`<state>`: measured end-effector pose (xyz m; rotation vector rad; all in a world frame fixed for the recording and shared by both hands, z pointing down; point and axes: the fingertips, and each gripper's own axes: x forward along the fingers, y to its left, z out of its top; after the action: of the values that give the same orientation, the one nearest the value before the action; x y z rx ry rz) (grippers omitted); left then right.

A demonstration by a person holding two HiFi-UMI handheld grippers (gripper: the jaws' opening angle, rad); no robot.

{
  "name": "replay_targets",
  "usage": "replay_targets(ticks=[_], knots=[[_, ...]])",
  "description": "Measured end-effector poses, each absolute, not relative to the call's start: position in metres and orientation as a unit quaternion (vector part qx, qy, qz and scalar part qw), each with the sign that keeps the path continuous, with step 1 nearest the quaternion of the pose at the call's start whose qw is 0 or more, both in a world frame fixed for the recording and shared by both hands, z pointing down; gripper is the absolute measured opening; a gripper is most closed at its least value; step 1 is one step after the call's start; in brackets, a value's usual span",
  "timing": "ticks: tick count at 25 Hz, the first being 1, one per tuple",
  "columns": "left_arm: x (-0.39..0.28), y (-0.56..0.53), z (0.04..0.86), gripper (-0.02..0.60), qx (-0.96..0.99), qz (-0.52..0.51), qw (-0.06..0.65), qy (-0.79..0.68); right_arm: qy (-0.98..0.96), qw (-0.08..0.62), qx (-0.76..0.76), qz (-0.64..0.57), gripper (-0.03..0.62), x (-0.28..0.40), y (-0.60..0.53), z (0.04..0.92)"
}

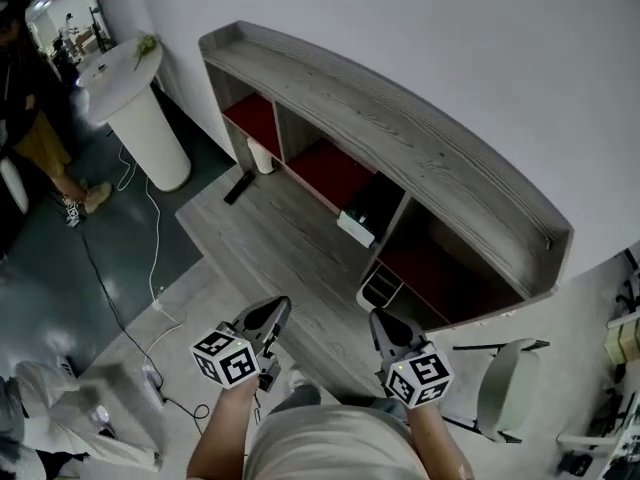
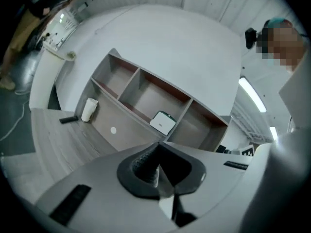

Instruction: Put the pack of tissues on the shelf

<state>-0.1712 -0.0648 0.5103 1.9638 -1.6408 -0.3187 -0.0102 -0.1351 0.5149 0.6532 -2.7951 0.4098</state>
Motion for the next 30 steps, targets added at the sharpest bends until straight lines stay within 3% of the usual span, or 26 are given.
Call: replay_targets(ticks=[16,30], knots=[[-0.170,0.019,0.518,0.015,0.681,0.031,0.183,-0.708,-0.979,0.138,0.098,0.116,0.031,-0.063,-0.081,0.510],[-0.170,0.031,0.511,0.014,0.668,-0.019,0.189,-0.720,-0.987,0.133,0.036,0.086,0.031,-0.075,-0.058,0.499]])
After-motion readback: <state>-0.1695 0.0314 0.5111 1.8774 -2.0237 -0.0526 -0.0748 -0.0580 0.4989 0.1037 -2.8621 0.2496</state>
